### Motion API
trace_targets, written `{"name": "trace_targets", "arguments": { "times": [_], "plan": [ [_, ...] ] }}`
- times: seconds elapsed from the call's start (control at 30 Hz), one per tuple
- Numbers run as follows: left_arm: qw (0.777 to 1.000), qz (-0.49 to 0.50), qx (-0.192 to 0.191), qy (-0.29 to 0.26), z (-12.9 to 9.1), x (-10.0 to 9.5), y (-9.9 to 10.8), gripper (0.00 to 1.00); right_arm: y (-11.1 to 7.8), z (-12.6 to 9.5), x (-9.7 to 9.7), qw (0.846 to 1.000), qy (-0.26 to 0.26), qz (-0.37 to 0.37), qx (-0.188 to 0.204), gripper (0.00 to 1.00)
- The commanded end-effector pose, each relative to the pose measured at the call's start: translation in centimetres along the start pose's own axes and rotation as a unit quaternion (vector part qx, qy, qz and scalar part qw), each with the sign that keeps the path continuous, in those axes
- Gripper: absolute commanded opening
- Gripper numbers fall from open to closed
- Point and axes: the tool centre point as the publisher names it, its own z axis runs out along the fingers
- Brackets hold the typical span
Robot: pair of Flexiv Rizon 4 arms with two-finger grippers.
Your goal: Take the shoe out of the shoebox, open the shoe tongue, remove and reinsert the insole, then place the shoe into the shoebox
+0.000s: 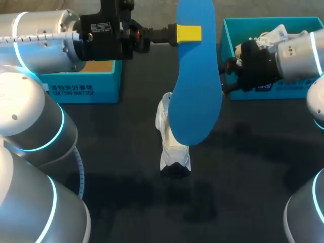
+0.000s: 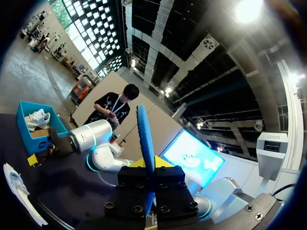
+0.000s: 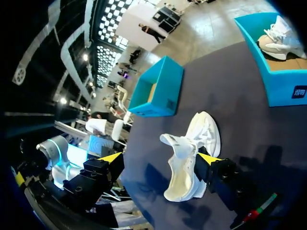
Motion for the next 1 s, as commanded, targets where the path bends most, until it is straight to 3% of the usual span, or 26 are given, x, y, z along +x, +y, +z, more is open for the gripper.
{"name": "trace_targets", "arguments": {
  "times": [0.03, 0.43, 0.5, 0.67, 1.0],
  "plan": [
    [1.000, 0.000, 0.001, -0.001, 0.1, 0.0, 0.1, 0.00, 0.5, 0.4, 0.3, 0.998, 0.066, 0.003, -0.019, 1.00],
    [1.000, 0.000, 0.001, -0.001, 0.1, 0.0, 0.1, 0.00, 3.4, -0.4, 2.3, 0.995, 0.076, 0.050, -0.041, 1.00],
    [1.000, 0.000, 0.001, -0.001, 0.1, 0.0, 0.1, 0.00, 3.6, -0.7, 2.5, 0.995, 0.081, 0.057, -0.033, 1.00],
    [1.000, 0.000, 0.001, -0.001, 0.1, 0.0, 0.1, 0.00, 4.0, -1.3, 3.4, 0.986, 0.153, 0.070, -0.015, 1.00],
    [1.000, 0.000, 0.001, -0.001, 0.1, 0.0, 0.1, 0.00, 3.4, -1.9, 3.9, 0.983, 0.169, 0.076, 0.019, 1.00]
  ]
}}
